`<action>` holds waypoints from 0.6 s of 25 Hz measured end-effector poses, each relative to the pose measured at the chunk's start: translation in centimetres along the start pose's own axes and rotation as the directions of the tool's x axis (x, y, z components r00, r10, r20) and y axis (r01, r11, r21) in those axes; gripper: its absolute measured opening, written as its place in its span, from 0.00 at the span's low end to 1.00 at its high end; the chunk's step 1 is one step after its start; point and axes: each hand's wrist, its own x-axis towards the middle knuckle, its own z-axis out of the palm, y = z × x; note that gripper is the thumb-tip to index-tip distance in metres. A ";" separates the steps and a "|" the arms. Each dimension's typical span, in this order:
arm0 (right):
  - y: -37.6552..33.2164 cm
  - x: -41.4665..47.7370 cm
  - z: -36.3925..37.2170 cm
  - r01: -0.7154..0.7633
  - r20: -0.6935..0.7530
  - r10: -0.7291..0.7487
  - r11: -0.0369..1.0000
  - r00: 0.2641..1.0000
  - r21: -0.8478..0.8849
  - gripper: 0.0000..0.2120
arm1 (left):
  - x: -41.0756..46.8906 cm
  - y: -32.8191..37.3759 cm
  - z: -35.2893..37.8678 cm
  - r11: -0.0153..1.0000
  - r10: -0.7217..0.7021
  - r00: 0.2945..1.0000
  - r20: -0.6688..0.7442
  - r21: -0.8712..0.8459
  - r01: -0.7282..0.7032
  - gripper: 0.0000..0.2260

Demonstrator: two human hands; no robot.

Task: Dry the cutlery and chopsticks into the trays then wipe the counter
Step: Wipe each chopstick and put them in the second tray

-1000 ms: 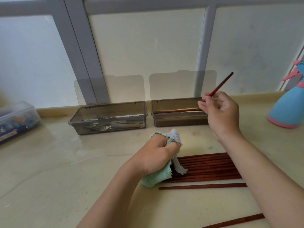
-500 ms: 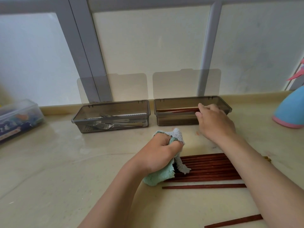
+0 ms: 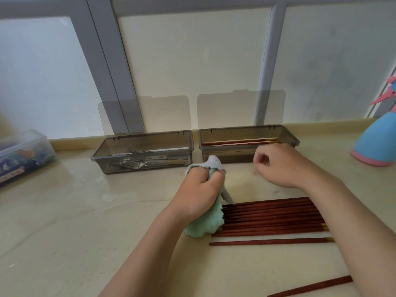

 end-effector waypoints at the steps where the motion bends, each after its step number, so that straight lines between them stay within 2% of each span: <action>1: -0.2 -0.5 -0.2 0.038 0.140 -0.042 0.999 0.989 0.030 0.05 | 0.2 -0.1 -0.1 1.000 0.004 0.999 -0.046 -0.008 -0.005 0.22; 3: -0.6 -1.5 -0.1 0.074 0.352 -0.086 0.996 0.932 0.048 0.02 | 0.3 -0.1 -0.3 1.000 -0.008 0.992 -0.122 -0.018 0.006 0.25; 4: -0.6 -1.8 0.1 0.084 0.399 -0.096 0.995 0.912 0.048 0.02 | 0.3 -0.1 -0.3 0.999 -0.027 0.987 -0.161 -0.031 0.023 0.25; 7: -0.7 -2.0 0.4 0.079 0.446 -0.100 0.995 0.889 0.066 0.03 | 0.6 -0.2 -0.5 0.996 -0.072 0.963 -0.259 -0.073 0.055 0.25; 10: -0.8 -1.9 0.6 0.081 0.470 -0.091 0.996 0.878 0.041 0.04 | 0.7 -0.5 -0.5 0.993 -0.099 0.950 -0.297 -0.093 0.074 0.24; 12: -0.8 -1.9 0.7 0.079 0.387 -0.090 0.996 0.918 0.043 0.05 | 0.8 -0.5 -0.6 0.990 -0.109 0.945 -0.307 -0.122 0.075 0.24; 15: -1.1 -1.7 1.0 0.065 0.070 -0.089 0.954 0.994 0.292 0.07 | 0.8 -0.4 -0.5 0.980 -0.112 0.945 -0.306 -0.191 0.055 0.21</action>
